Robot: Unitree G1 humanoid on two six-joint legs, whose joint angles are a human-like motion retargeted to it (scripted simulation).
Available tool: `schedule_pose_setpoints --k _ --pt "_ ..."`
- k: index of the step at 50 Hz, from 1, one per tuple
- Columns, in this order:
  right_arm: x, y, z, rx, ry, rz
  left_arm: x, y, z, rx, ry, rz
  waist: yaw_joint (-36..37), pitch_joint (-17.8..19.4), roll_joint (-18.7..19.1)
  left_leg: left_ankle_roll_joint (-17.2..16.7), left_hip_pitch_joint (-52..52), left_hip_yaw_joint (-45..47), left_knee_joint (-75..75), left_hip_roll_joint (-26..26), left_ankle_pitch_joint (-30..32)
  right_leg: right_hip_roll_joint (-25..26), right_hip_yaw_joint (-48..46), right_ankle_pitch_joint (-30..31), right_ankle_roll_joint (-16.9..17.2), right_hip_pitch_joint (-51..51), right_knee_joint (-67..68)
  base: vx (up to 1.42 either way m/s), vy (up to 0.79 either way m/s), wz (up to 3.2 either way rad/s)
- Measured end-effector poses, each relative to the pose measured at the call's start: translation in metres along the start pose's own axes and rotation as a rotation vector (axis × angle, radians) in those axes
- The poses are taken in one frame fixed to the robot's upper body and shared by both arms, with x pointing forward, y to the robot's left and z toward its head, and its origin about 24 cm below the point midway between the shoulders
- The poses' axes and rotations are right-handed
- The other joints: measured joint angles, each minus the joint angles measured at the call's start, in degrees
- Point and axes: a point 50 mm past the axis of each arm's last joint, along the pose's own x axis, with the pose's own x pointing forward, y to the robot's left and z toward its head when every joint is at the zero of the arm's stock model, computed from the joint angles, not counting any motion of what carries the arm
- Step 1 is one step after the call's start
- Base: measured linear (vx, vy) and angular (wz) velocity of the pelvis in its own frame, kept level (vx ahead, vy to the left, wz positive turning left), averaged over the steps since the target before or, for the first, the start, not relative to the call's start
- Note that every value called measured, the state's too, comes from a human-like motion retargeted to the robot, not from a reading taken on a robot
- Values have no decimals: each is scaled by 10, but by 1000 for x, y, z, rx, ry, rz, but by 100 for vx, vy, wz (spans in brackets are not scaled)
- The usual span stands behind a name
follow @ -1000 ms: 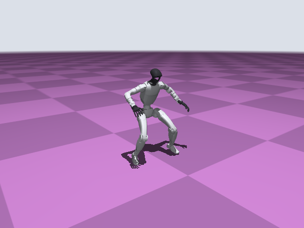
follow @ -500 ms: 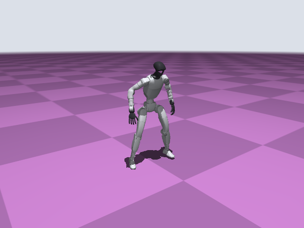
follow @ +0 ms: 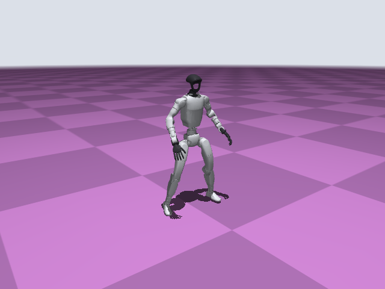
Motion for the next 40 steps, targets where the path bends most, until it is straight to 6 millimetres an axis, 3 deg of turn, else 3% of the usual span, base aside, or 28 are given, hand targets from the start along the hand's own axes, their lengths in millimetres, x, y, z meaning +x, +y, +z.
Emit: schedule_pose_setpoints --k 5,10,14,18,20,21,25,28,31,33,35,40 --pt "-1 6 2 154 12 -86 -9 -28 -16 -128 103 7 -11 5 2 -1 9 1 -9 0 16 1 -1 38 0 12 -20 8 -2 -4" --pt "-14 29 -13 318 82 -99 -30 -67 -36 -255 188 -77 -15 20 3 1 4 5 -13 0 24 2 -1 51 0 8 -30 4 0 -2" --pt "-30 56 -36 353 174 -24 -56 -96 -63 -238 274 -205 -13 47 5 0 -2 15 -17 3 22 6 5 54 0 -4 -38 0 0 -11" --pt "-48 82 -56 282 256 75 -89 -117 -97 -129 378 -312 -9 95 3 -2 -3 29 -25 7 24 12 20 58 0 -21 -40 -3 0 -28" --pt "-64 96 -69 241 272 146 -116 -129 -117 -55 426 -386 -17 96 -3 1 -64 28 47 7 -6 1 24 49 0 -56 -21 -4 6 -7" --pt "-68 100 -72 244 286 162 -121 -129 -122 -39 439 -398 -17 115 -3 0 -63 30 36 10 0 6 27 55 0 -62 -25 -10 0 -16" --pt "-70 102 -69 363 310 204 -118 -113 -123 -61 424 -403 -13 226 0 -7 -29 39 -47 18 48 27 35 83 0 -68 -44 -18 -7 -22" --pt "-82 103 -71 419 297 225 -119 -97 -121 -150 382 -365 -17 238 -4 -7 -97 34 -58 22 64 35 38 99 0 -136 -53 -22 -4 3" --pt "-87 90 -68 403 264 130 -108 -73 -105 -311 313 -215 -29 239 -8 -2 -200 19 -57 19 77 34 41 90 0 -233 -45 -29 -4 30" --pt "-84 72 -61 377 220 15 -94 -54 -87 -430 240 -84 -46 239 -9 7 -308 -4 -13 7 71 21 44 69 0 -321 -14 -30 5 76" --pt "-85 50 -52 377 141 -134 -83 -37 -66 -470 132 19 -66 239 9 12 -490 -50 187 4 -7 8 43 27 0 -430 82 -21 16 98" --pt "-67 -38 -17 327 -48 -577 -45 36 13 -637 -144 438 -102 239 26 55 -752 -110 406 -52 -33 -38 94 -43 -30 -682 316 -11 10 76"
